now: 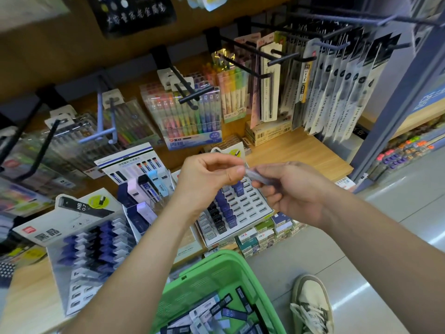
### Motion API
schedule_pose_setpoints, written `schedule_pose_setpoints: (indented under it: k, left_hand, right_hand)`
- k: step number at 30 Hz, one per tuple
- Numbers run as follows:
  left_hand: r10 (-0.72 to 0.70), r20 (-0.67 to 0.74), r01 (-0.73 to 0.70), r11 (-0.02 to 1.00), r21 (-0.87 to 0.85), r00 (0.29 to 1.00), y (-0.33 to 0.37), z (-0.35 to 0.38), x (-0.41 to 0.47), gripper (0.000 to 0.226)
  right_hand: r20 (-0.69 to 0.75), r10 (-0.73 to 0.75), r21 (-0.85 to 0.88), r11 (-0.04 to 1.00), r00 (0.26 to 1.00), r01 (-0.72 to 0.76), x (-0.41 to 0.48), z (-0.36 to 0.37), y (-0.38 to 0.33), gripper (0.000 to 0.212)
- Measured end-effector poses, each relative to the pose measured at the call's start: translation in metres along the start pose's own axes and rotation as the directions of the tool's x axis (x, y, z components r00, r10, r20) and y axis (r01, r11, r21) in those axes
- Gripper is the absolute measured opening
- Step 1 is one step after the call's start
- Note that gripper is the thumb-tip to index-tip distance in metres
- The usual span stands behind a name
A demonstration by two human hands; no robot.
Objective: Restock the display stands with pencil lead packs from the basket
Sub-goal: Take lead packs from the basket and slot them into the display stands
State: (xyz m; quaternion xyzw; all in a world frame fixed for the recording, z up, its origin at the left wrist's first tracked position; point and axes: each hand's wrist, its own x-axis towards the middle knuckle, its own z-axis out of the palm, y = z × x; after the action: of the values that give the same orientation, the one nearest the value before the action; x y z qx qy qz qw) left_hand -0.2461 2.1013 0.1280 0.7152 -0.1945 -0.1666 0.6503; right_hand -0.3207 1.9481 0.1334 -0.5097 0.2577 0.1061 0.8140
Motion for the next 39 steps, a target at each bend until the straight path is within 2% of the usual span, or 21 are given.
schedule_pose_setpoints:
  k: [3, 5, 8, 11, 15, 23, 28, 31, 34, 37, 39]
  left_hand:
    - [-0.021, -0.116, 0.023, 1.0, 0.013, 0.993, 0.001, -0.009, 0.003, 0.01]
    - [0.006, -0.176, 0.013, 0.994, 0.106, 0.984, -0.001, -0.017, 0.008, 0.003]
    - [0.03, -0.269, 0.037, 0.97, 0.24, 0.963, -0.01, -0.031, 0.015, 0.015]
    - [0.038, -0.297, 0.096, 0.901, 0.423, 0.954, -0.029, -0.041, 0.021, 0.013]
    - [0.108, -0.224, 0.081, 0.716, 0.694, 0.969, -0.054, -0.038, 0.024, 0.012]
    - [0.09, -0.096, 0.028, 0.565, 0.824, 0.991, -0.089, -0.023, 0.039, 0.012]
    - [0.033, 0.043, -0.054, 0.434, 0.899, 0.999, -0.101, -0.02, 0.047, 0.015]
    - [0.063, 0.108, -0.125, 0.399, 0.908, 0.992, -0.103, -0.018, 0.052, 0.016]
    - [0.001, 0.119, -0.111, 0.357, 0.927, 0.993, -0.106, -0.015, 0.055, 0.016]
    - [-0.011, 0.057, -0.048, 0.401, 0.915, 0.998, -0.102, -0.013, 0.055, 0.014]
    - [0.021, 0.027, -0.033, 0.43, 0.902, 0.999, -0.091, -0.014, 0.05, 0.014]
  right_hand:
    - [-0.029, -0.067, 0.024, 0.997, 0.997, 0.068, -0.001, 0.006, 0.0, 0.01]
    - [-0.074, -0.133, -0.093, 0.988, 0.988, 0.126, -0.001, 0.005, 0.001, 0.007]
    - [-0.191, -0.196, -0.302, 0.944, 0.962, 0.132, 0.001, -0.002, 0.003, 0.016]
    - [-0.239, -0.207, -0.366, 0.924, 0.949, 0.109, 0.004, -0.007, 0.004, 0.02]
    - [-0.229, -0.177, -0.424, 0.903, 0.957, 0.066, 0.009, -0.012, 0.01, 0.02]
    - [-0.296, -0.103, -0.454, 0.89, 0.95, -0.045, 0.023, -0.015, 0.032, 0.019]
    - [-0.307, -0.021, -0.472, 0.871, 0.952, -0.133, 0.035, -0.013, 0.056, 0.052]
    - [-0.287, 0.057, -0.403, 0.898, 0.956, -0.175, 0.04, -0.014, 0.066, 0.065]
    - [-0.241, 0.124, -0.29, 0.937, 0.963, -0.193, 0.044, -0.012, 0.072, 0.068]
    - [-0.208, 0.119, -0.321, 0.929, 0.971, -0.183, 0.046, -0.012, 0.073, 0.064]
    - [-0.217, 0.09, -0.367, 0.915, 0.972, -0.167, 0.047, -0.013, 0.071, 0.051]
